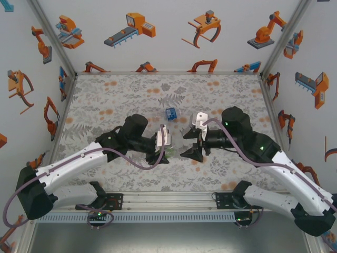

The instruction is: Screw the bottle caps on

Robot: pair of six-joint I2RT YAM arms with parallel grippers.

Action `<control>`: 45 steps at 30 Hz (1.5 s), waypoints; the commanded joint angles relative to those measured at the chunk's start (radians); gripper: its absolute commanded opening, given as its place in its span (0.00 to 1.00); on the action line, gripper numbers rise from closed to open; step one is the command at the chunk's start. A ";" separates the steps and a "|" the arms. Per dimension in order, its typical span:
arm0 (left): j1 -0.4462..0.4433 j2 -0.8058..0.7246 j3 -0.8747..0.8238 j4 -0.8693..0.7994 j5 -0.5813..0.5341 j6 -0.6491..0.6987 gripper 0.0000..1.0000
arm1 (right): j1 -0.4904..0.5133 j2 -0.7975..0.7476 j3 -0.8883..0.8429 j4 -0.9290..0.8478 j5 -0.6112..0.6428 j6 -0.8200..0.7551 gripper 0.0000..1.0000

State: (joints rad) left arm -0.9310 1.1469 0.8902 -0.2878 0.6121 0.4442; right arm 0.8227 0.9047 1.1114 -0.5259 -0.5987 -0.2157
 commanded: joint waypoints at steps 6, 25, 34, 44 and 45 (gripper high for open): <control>-0.009 -0.025 0.030 -0.042 0.047 0.030 0.00 | 0.005 0.016 -0.027 0.112 -0.026 0.046 0.51; -0.011 -0.017 0.038 -0.029 0.032 0.028 0.00 | 0.005 0.041 -0.059 0.125 0.034 0.199 0.23; -0.011 -0.032 0.021 0.017 -0.167 -0.007 0.00 | 0.006 0.114 -0.012 0.043 0.340 0.977 0.00; -0.014 -0.023 0.010 0.069 -0.221 -0.022 0.00 | 0.005 0.184 0.046 -0.121 0.427 1.307 0.00; -0.013 -0.022 0.012 0.070 -0.221 -0.024 0.00 | 0.006 0.183 0.045 -0.117 0.427 1.307 0.00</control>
State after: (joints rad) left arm -0.9363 1.1446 0.8894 -0.3138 0.3847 0.4313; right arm 0.8272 1.0763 1.1461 -0.5713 -0.2192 0.9928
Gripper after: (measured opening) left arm 0.522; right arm 0.350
